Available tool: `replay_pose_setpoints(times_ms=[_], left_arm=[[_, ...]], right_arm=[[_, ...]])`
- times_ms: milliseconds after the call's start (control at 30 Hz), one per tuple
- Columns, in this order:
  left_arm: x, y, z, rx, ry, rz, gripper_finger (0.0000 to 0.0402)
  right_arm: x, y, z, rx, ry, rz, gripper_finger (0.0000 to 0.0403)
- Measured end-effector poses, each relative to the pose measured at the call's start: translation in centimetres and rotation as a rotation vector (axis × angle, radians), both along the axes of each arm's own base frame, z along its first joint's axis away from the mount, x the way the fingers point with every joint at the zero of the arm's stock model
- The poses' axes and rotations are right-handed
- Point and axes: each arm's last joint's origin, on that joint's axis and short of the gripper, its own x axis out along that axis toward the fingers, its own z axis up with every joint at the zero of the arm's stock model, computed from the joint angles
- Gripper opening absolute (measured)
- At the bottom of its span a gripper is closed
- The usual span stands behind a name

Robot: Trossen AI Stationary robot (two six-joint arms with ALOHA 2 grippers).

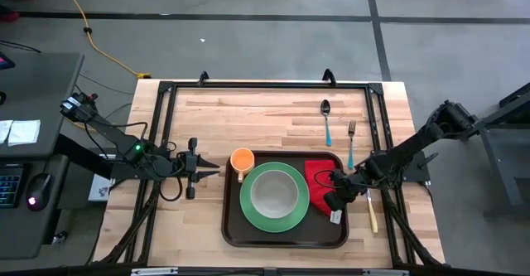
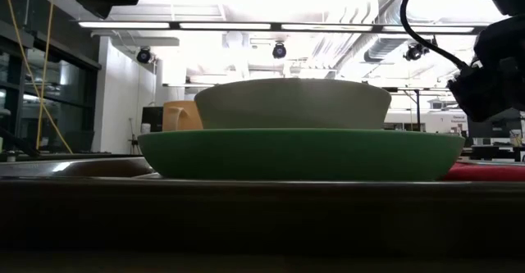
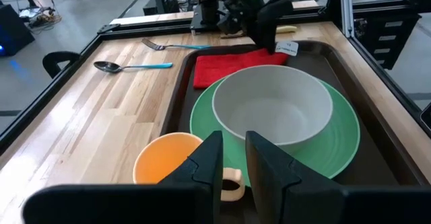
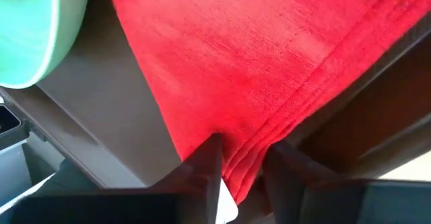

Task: Set up tray
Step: Put the red table napkin on the black tray to the right of the green plate

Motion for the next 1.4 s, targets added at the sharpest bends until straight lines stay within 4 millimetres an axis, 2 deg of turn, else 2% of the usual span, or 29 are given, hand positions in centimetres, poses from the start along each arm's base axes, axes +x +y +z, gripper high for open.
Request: replay_pose_setpoints(times_ms=[233,400,567,800,1167,1400], left_arm=[[0.0,0.0,-0.1,0.004,0.006,0.001,0.0097],[0.0,0.0,0.0,0.003,0.005,0.001,0.0097],[0.0,0.0,-0.1,0.003,0.005,0.0,0.0097],[0.0,0.0,-0.1,0.003,0.005,0.001,0.0097],[0.0,0.0,-0.1,0.003,0.005,0.001,0.0097],[0.0,0.0,-0.1,0.003,0.005,0.001,0.0097]], right_arm=[[0.1,0.0,0.0,-0.025,-0.024,0.025,0.0006],[0.1,-0.1,0.0,-0.044,-0.032,0.014,0.0007],[0.0,0.0,0.4,0.008,-0.04,0.035,0.0003],[-0.4,-0.2,2.7,0.088,-0.142,-0.006,0.0001],[-2.2,-1.5,5.8,0.141,-0.252,-0.121,0.0001],[-2.5,-1.8,6.4,0.155,-0.29,-0.182,0.0]])
